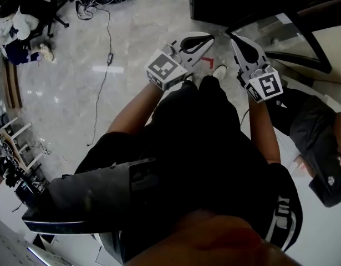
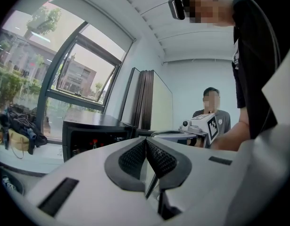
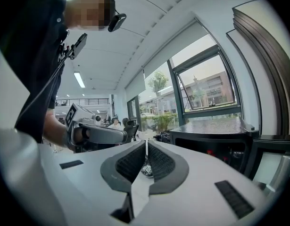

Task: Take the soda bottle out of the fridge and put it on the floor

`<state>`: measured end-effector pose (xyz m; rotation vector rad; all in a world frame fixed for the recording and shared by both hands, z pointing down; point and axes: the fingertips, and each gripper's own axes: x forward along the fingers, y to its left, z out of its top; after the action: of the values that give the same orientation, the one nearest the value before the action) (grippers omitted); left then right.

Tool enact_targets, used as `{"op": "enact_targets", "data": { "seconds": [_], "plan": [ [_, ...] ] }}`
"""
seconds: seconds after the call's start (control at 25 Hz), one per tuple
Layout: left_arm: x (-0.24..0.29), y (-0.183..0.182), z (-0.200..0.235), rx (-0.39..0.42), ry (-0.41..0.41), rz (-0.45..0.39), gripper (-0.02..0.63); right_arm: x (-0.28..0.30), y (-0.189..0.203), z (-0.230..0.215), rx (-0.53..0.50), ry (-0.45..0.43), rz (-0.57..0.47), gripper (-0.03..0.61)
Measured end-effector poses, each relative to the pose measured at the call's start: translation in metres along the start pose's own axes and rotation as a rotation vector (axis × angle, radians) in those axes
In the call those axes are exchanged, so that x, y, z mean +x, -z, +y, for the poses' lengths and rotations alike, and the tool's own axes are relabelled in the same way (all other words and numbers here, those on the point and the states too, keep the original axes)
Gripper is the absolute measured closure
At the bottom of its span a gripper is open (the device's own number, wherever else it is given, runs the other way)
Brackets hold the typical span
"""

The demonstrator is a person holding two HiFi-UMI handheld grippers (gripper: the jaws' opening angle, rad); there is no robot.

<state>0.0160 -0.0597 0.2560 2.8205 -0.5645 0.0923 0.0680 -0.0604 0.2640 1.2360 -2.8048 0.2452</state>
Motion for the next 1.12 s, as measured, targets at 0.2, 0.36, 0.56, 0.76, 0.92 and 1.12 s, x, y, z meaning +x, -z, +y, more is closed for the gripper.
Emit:
{"op": "enact_targets", "data": {
  "seconds": [0.2, 0.36, 0.56, 0.76, 0.92, 1.12],
  "plan": [
    [0.04, -0.014, 0.015, 0.0, -0.068, 0.003, 0.609, 0.013, -0.005, -0.056, -0.002, -0.027, 0.018, 0.563],
    [0.066, 0.0, 0.043, 0.01, -0.144, 0.012, 0.609, 0.034, 0.018, -0.097, -0.018, -0.04, 0.048, 0.563],
    [0.098, 0.015, 0.083, 0.025, -0.201, 0.011, 0.609, 0.066, 0.043, -0.147, -0.028, 0.006, 0.039, 0.563],
    [0.123, 0.059, 0.148, 0.0, -0.24, 0.017, 0.607, 0.108, 0.085, -0.201, -0.004, 0.128, 0.048, 0.537],
    [0.147, 0.093, 0.193, -0.005, -0.253, -0.004, 0.607, 0.133, 0.126, -0.241, 0.035, 0.195, 0.025, 0.449],
    [0.16, 0.118, 0.213, 0.033, -0.227, -0.06, 0.607, 0.151, 0.157, -0.256, 0.012, 0.235, -0.003, 0.348]
  ]
}}
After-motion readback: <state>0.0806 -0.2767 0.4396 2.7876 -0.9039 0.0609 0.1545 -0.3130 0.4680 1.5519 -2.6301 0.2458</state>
